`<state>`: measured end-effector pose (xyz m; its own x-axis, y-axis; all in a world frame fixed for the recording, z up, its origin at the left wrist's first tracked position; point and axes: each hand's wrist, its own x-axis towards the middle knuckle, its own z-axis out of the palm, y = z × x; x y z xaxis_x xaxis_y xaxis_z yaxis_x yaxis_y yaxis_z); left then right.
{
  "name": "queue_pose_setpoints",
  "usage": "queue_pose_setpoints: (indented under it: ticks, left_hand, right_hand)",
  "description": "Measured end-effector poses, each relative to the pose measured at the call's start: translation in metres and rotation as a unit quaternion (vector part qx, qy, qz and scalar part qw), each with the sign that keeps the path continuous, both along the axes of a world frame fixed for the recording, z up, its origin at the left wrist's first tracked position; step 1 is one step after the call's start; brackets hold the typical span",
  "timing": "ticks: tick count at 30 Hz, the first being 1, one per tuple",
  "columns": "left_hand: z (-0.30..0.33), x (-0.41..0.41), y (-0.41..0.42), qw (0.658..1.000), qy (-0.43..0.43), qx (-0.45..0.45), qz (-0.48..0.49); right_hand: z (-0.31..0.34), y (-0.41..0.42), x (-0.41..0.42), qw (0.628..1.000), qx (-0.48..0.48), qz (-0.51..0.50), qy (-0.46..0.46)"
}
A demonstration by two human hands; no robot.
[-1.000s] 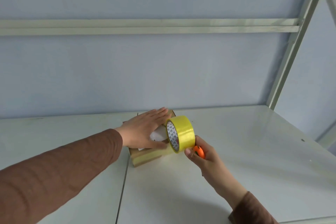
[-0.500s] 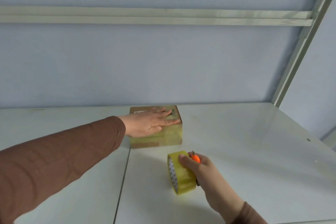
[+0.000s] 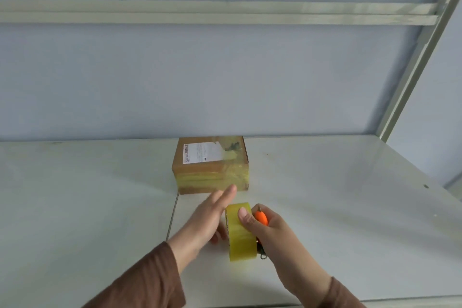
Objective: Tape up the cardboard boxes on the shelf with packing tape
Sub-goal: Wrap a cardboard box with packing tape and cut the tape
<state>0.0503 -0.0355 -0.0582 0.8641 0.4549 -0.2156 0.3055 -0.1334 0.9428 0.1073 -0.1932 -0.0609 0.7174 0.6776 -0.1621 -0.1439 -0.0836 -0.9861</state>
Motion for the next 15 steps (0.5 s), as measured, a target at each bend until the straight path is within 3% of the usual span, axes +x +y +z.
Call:
queue_pose_setpoints:
  ticks: [5, 8, 12, 15]
  left_hand:
    - [0.006, 0.012, 0.001, 0.991, 0.049, -0.122, -0.009]
    - [0.005, 0.011, 0.003, 0.986, 0.055, -0.155, -0.010]
    - [0.005, 0.011, 0.003, 0.986, 0.061, -0.152, -0.015]
    - [0.007, 0.012, 0.003, 0.987, 0.062, -0.150, -0.022]
  right_hand:
    - [0.007, -0.007, 0.037, 0.990, -0.049, -0.104, -0.083]
    - [0.023, -0.002, 0.071, 0.982, -0.106, -0.052, -0.148]
    - [0.045, 0.011, 0.093, 0.922, -0.160, 0.013, -0.352]
    - [0.053, 0.016, 0.099, 0.837, -0.186, 0.043, -0.513]
